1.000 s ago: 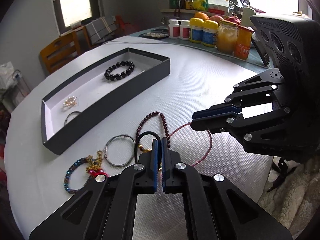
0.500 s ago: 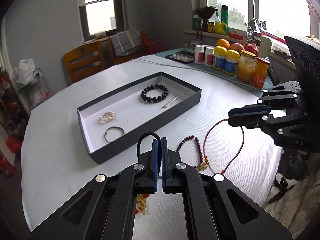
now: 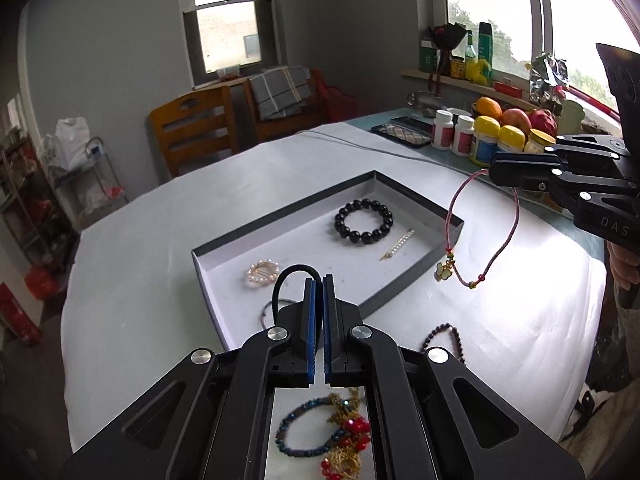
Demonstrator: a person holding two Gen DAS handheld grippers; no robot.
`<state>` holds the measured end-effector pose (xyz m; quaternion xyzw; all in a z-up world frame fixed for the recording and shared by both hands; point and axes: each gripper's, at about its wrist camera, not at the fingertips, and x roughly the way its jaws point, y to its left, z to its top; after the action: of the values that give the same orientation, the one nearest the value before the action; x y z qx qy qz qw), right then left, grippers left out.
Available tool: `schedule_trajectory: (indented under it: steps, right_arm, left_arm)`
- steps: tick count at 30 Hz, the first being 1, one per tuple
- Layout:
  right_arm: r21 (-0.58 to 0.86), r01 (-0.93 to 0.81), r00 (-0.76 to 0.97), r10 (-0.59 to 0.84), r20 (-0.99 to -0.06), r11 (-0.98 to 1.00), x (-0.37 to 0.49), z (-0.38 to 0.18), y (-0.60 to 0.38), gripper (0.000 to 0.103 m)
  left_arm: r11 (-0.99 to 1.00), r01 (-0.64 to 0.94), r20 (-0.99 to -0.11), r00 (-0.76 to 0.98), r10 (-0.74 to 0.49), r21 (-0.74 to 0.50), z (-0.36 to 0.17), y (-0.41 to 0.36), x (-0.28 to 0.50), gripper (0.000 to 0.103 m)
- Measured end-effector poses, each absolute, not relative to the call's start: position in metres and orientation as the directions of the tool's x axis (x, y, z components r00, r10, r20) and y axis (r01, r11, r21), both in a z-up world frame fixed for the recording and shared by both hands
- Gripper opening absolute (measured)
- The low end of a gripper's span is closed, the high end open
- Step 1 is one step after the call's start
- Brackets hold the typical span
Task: Organize jewelry
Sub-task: 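Carry the pink bracelet over the box with the right gripper while the left carries the hair tie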
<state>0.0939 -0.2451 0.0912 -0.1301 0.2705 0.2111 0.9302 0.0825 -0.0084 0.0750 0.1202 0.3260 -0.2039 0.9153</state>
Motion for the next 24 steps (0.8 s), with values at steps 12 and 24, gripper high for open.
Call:
schedule_trajectory:
  steps: [12,24]
  right_arm:
    - [-0.111,-0.447,0.763,0.313,-0.565,0.888,0.152,0.084,-0.22,0.006]
    - [0.012,-0.473,0.673,0.37,-0.64,0.881,0.193,0.035,-0.2,0.006]
  left_arm:
    - [0.923,0.376,-0.683,0.695,-0.224,0.08,0.056,-0.003,0.14,0.003]
    - [0.928,0.365,-0.741,0.642,-0.195,0.072,0.028,0.001,0.167,0.003]
